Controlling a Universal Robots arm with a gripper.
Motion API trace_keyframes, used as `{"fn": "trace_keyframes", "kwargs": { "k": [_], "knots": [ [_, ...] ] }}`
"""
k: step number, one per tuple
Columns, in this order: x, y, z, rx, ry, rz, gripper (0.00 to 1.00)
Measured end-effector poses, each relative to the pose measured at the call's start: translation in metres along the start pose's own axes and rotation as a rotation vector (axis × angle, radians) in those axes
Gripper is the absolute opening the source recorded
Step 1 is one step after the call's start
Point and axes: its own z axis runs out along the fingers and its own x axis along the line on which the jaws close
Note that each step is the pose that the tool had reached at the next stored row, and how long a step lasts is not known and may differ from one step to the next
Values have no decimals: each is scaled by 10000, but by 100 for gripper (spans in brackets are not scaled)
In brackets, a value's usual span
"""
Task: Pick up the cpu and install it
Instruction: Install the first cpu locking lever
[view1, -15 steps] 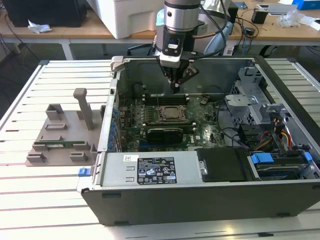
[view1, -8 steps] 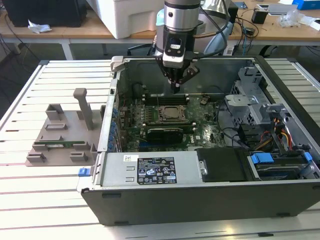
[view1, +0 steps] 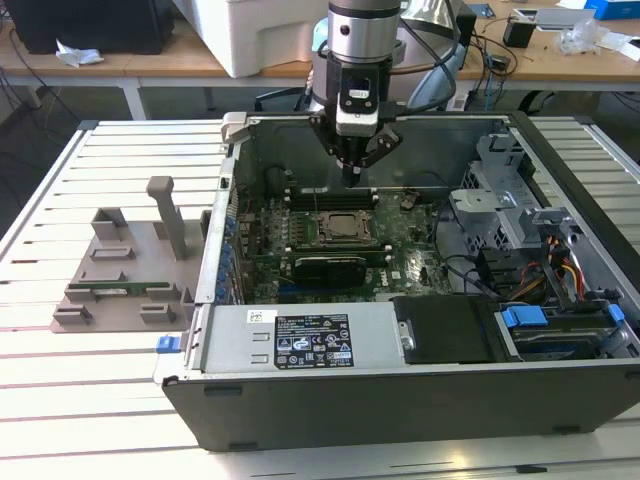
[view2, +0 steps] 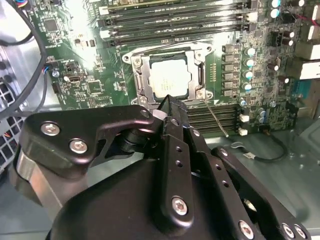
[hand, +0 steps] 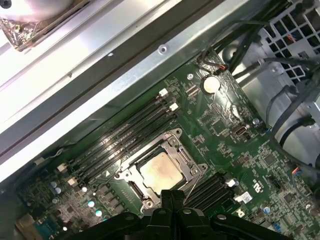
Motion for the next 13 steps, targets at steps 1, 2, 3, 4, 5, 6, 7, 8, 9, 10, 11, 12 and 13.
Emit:
{"fn": "trace_keyframes", "kwargs": {
  "k": [1,2,3,4,5,6,7,8,9,10,11,12,13],
  "knots": [
    [0,0,0,-5,-5,-136,11],
    [0,0,0,-10,-11,-306,11],
    [0,0,0,-16,-18,-465,11],
    [0,0,0,-20,-21,-569,11],
    [0,0,0,-23,-25,-657,11],
    [0,0,0,-26,-29,-769,11],
    [0,0,0,-29,-33,-854,11],
    [0,0,0,-34,-37,-964,11],
    [0,0,0,-36,-40,-1045,11],
    [0,0,0,-41,-45,-1172,11],
    [0,0,0,-46,-50,-1303,11],
    [0,0,0,-49,-55,-1419,11],
    [0,0,0,-52,-57,-1497,11]
  ]
}}
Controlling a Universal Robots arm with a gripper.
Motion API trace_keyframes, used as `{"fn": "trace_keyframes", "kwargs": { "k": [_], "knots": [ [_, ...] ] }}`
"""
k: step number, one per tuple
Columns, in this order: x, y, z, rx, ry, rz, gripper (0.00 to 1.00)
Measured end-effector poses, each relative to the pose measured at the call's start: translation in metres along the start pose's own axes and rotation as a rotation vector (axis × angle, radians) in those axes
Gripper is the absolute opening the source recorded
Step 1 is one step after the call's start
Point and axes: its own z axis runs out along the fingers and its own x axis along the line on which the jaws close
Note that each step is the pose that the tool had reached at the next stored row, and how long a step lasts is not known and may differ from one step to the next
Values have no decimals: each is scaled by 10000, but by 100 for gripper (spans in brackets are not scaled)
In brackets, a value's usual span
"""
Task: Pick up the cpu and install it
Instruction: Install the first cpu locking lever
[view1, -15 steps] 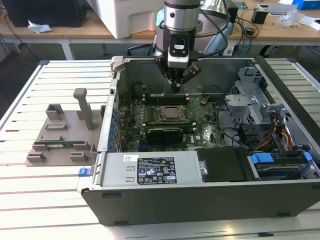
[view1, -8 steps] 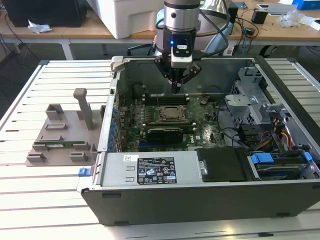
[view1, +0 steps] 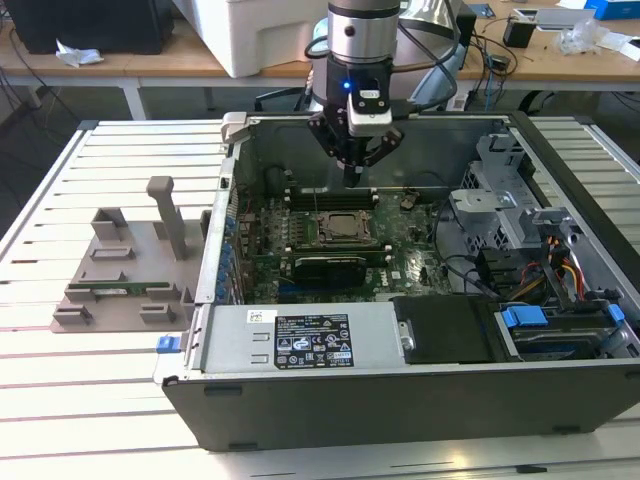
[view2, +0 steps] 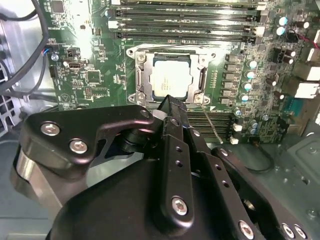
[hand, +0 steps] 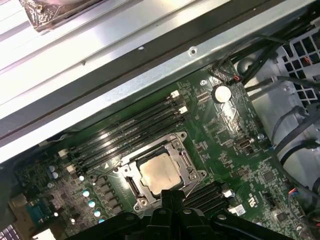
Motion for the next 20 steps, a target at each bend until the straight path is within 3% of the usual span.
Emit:
{"fn": "trace_keyframes", "kwargs": {
  "k": [20],
  "knots": [
    [0,0,0,-73,-81,-2119,11]
  ]
}}
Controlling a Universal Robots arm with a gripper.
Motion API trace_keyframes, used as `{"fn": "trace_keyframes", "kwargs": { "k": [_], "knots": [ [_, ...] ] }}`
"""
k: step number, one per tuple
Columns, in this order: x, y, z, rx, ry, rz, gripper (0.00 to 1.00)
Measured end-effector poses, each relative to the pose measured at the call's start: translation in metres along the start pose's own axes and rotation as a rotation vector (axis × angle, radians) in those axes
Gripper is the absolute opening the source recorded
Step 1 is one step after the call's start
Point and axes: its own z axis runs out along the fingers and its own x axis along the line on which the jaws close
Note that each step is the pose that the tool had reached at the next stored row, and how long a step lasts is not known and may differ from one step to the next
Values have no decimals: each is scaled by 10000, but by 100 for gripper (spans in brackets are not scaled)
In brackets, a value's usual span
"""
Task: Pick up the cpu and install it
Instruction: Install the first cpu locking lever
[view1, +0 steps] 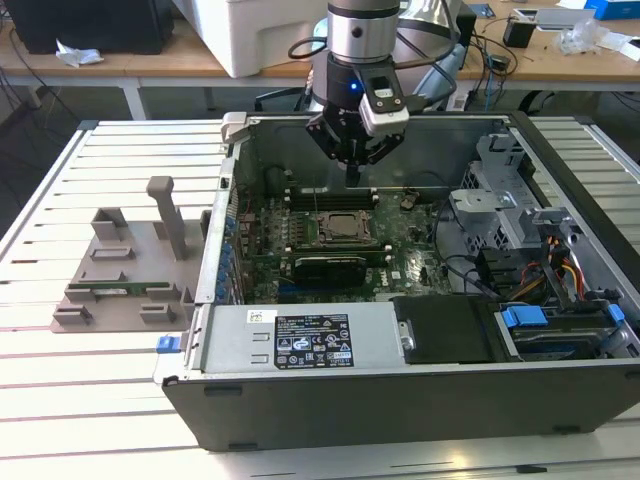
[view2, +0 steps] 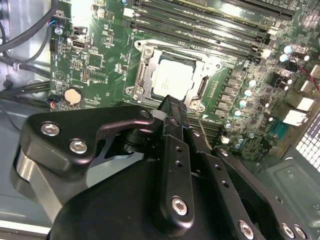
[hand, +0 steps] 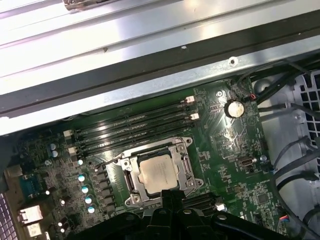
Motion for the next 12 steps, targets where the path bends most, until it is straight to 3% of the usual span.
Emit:
{"fn": "trace_keyframes", "kwargs": {
  "k": [12],
  "knots": [
    [0,0,0,-38,-40,-1052,11]
  ]
}}
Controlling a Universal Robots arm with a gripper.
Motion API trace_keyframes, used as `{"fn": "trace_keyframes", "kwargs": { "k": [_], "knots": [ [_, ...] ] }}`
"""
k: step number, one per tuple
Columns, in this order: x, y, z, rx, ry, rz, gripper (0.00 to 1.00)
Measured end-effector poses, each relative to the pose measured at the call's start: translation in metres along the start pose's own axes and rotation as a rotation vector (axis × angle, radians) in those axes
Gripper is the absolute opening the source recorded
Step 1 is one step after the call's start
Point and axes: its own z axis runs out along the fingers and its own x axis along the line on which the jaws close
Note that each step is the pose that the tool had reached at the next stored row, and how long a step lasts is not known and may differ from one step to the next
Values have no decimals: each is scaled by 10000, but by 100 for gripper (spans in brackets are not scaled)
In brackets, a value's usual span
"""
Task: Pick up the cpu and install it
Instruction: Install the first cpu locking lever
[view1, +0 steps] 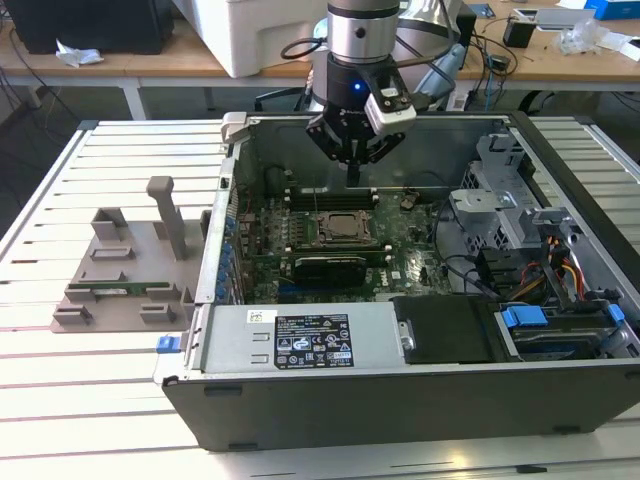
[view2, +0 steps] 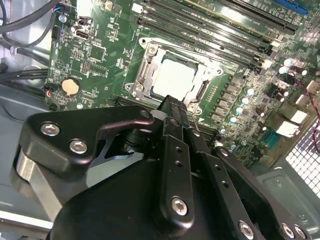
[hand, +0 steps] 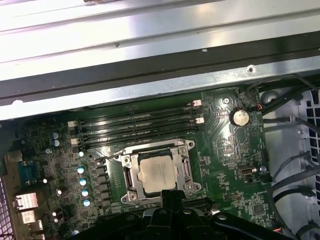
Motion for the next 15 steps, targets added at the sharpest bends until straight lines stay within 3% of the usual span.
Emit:
{"fn": "trace_keyframes", "kwargs": {
  "k": [15],
  "knots": [
    [0,0,0,-50,-55,-1427,11]
  ]
}}
